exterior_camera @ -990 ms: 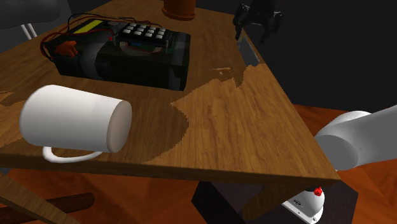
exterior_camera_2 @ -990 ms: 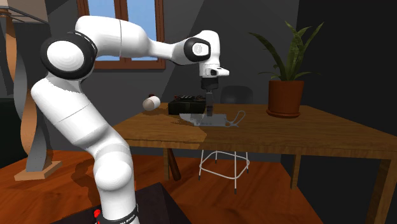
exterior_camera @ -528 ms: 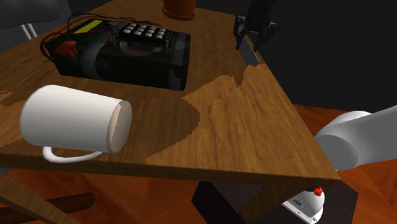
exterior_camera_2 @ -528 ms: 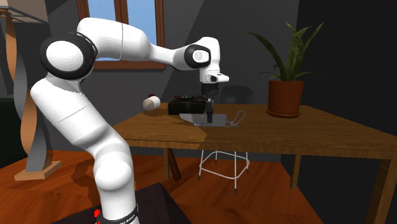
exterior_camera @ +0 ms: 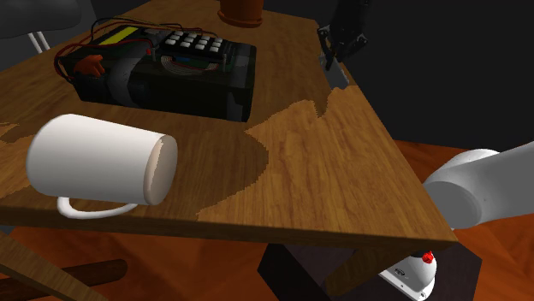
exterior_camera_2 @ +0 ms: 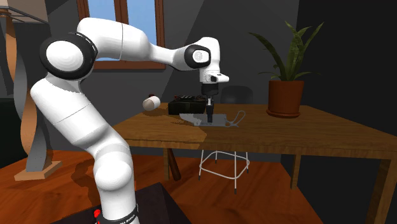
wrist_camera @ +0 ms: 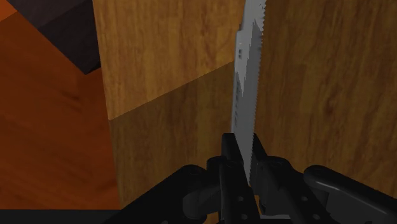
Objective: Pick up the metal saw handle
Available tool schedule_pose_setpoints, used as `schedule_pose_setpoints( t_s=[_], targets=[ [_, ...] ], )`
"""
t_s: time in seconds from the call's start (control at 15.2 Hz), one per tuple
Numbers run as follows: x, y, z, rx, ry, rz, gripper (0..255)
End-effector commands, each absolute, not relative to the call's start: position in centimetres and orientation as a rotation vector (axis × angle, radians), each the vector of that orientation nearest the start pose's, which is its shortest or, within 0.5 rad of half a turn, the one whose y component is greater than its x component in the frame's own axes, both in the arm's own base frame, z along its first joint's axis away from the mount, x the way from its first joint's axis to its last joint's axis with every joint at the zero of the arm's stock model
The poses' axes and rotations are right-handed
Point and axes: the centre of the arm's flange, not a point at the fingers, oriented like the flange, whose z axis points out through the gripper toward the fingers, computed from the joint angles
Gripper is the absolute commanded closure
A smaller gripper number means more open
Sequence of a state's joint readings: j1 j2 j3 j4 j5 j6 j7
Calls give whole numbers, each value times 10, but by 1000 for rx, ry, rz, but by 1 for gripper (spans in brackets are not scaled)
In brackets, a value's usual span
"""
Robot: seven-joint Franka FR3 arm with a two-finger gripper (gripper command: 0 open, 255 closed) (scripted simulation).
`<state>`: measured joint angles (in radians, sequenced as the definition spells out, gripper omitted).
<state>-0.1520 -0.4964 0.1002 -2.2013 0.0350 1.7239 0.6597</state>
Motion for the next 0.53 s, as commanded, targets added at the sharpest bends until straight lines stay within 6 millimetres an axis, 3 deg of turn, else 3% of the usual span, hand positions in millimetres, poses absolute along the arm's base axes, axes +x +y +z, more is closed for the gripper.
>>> schedule_pose_setpoints(
  t_s=[0.0, 0.46],
  targets=[
    [404, -11, 574, -2942, 1122, -31, 255],
    [404, -11, 611, -2942, 1122, -31, 255]
  ],
)
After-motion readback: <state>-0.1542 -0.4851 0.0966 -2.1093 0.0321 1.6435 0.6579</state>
